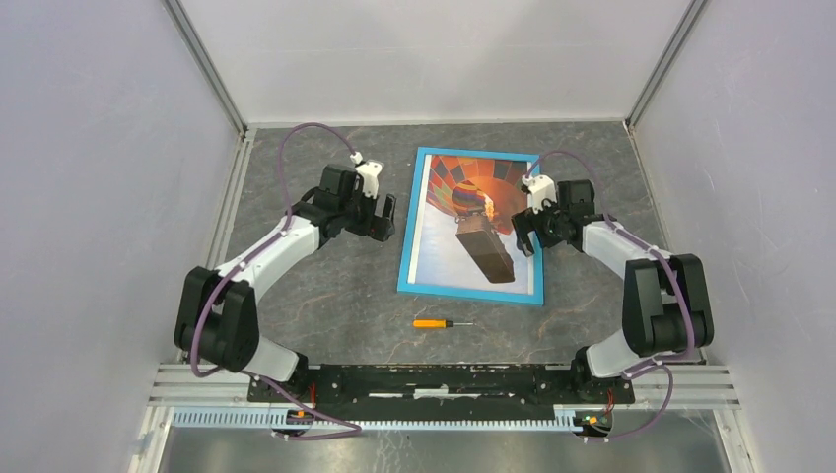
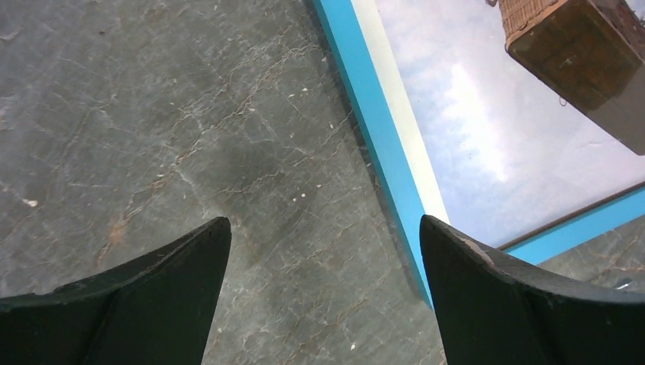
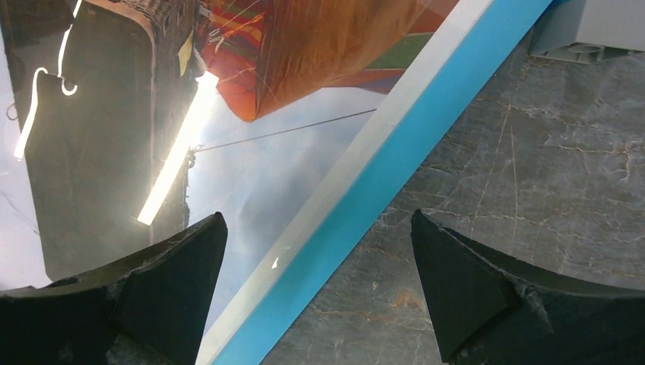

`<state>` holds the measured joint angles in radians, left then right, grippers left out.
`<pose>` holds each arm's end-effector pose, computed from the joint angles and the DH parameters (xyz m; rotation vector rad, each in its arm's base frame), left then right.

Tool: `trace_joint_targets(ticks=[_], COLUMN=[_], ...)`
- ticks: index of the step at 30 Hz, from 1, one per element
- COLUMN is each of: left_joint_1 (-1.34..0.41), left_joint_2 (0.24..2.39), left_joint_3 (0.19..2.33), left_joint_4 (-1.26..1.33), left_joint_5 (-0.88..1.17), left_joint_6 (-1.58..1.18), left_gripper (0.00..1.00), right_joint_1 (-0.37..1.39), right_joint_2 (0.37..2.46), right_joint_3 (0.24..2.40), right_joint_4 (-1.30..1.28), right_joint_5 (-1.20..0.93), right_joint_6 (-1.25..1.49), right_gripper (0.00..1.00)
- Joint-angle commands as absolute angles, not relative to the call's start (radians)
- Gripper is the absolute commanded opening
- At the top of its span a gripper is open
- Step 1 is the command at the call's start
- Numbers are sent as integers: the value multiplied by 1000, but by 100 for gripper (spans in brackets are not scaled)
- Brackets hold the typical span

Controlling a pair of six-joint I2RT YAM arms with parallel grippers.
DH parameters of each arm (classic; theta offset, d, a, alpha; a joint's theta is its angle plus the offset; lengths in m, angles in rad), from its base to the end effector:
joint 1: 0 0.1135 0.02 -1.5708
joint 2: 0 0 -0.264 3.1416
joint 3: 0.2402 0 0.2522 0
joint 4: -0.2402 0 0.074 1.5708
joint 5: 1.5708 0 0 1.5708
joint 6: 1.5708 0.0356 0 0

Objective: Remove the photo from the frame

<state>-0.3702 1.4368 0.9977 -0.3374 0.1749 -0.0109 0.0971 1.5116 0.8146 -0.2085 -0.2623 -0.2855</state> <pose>0.2865 -0.1178 0.2489 0.5081 2.3111 -0.3914 0.2953 0.0380 0.1805 -0.5745 2.3804 0.2417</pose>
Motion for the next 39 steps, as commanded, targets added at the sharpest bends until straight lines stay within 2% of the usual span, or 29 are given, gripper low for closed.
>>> trace_joint_targets(ticks=[1,11,20,25,28,32,39], left_joint_1=[-380,-383,-319,-304,-268,-202,-151], left_joint_2=[1504,1580,1623,1646,1688,1796,1799], left_joint_3=[1022,996,1002,1000,1045,1161,1209], left_joint_4=[-226,-218,-265,-256,-271,-361,-394], left_joint_5=[174,180,221,226,234,342,393], left_joint_6=[-100,-95,-112,-110,-111,-109,-84], left_gripper=[100,100,100,96,89,81,80], right_joint_1=[94,110,206,251,279,288,286], right_joint_2=[1556,1658,1730,1768,1783,1811,1768], right_joint_3=[856,877,935,958,967,992,1011], right_joint_4=[-180,-151,-120,-107,-92,-89,-102], right_joint_5=[-283,-373,-397,-424,-447,-483,-540], right_joint_6=[-301,-276,-200,-164,-144,-124,-125], right_gripper=[98,96,96,96,97,98,98])
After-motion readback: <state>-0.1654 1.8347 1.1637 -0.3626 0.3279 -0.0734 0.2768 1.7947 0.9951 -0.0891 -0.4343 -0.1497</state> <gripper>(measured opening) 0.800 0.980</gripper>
